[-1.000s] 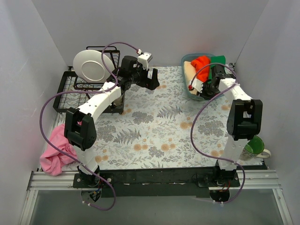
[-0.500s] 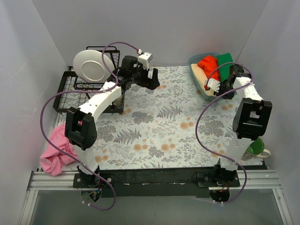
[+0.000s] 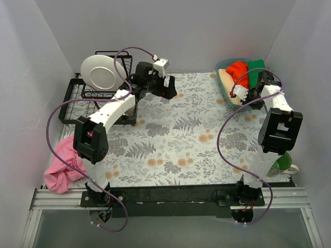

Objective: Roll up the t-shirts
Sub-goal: Move the bin to the corner of the board.

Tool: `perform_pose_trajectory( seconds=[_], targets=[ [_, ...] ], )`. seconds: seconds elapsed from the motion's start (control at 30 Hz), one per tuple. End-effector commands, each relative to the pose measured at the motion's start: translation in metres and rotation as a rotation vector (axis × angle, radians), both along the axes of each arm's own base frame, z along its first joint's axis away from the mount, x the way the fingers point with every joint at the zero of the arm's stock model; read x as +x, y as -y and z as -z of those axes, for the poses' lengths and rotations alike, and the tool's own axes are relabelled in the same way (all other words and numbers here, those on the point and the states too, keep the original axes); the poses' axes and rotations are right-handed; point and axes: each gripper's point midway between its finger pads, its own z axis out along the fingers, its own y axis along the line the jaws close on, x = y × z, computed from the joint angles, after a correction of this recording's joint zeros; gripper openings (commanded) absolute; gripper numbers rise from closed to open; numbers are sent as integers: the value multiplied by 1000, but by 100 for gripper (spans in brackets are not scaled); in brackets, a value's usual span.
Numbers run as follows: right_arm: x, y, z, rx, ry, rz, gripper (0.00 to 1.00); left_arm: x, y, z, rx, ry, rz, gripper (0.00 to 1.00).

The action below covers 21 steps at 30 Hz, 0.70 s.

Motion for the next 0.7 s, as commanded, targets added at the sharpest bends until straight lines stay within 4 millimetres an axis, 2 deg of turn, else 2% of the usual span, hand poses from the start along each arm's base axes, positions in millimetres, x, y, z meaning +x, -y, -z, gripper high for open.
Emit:
perform_pose_trajectory(
  seconds=[0.0,0.27,0.43,0.53,0.63,0.67],
  targets=[
    [-20,6,-7,21,-14,123,1,2,10,-21,-37,36,20,98],
    [-12,24,-2,-23,21,251,1,3,12,-21,-40,34,27,98],
    [0,33,-8,-48,77,235,1,2,13,-21,-38,38,29,98],
    [7,45,-13,-74,104,240,1,1,11,-21,-28,43,26,98],
    [3,40,-14,-46,70,235,2,-3,10,-22,-19,50,38,98],
    [3,33,-22,-6,86,238,11,-5,9,-23,-15,48,47,98]
  ],
)
